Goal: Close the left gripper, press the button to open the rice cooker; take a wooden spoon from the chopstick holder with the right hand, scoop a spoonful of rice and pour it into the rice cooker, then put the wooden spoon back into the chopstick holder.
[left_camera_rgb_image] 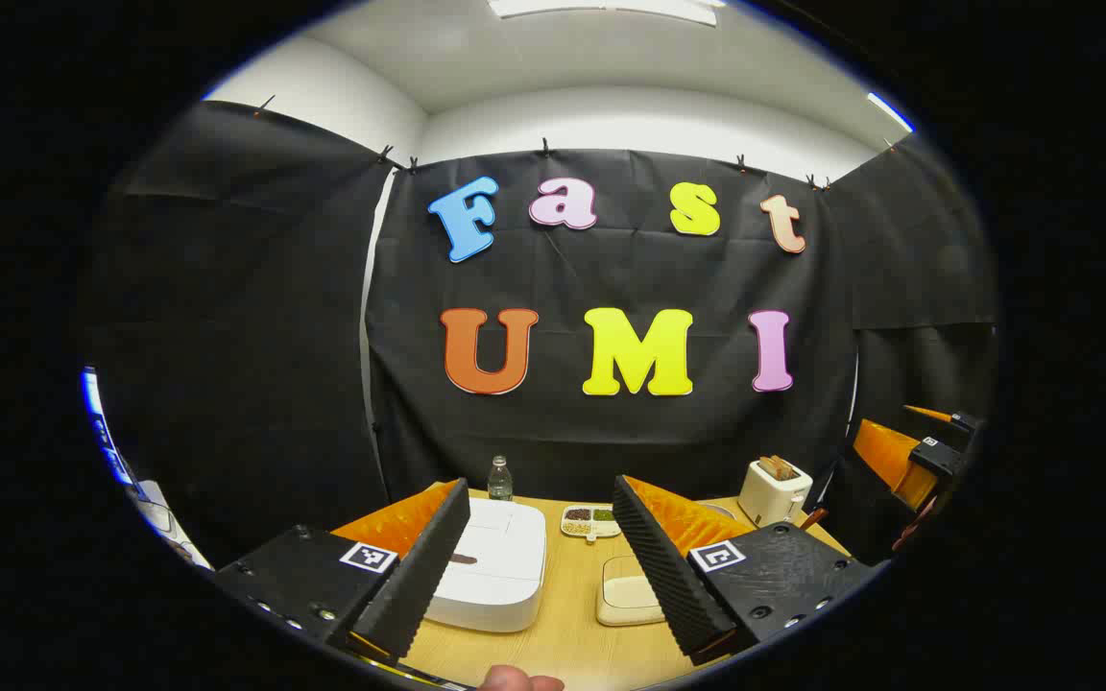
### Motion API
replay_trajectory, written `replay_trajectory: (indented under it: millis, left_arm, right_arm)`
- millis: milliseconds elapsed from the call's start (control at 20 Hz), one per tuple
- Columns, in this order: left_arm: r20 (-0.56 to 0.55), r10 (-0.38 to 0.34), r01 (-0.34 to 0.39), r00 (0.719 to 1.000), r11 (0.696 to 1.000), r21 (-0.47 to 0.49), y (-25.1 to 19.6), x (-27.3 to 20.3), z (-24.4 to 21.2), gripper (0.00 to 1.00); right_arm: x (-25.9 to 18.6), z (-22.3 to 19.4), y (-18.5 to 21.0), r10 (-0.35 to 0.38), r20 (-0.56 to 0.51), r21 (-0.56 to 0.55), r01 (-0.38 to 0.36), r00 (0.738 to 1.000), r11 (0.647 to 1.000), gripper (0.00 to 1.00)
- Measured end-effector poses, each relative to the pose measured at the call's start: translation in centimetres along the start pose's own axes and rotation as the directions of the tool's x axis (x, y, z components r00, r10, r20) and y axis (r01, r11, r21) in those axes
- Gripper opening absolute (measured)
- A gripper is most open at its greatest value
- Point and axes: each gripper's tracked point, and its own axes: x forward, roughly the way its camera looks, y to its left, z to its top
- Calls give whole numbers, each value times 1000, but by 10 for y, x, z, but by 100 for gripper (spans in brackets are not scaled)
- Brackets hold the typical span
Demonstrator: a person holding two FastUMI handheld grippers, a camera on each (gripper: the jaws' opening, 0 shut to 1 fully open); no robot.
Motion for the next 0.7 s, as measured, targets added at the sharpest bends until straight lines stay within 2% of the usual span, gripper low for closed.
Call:
replay_trajectory:
  millis: [700]
  left_arm:
    - [-42,13,-14,999,1000,-24,4,3,-10,95]
  right_arm:
    - [6,-4,-5,-1,-4,20,1,1000,1000,99]
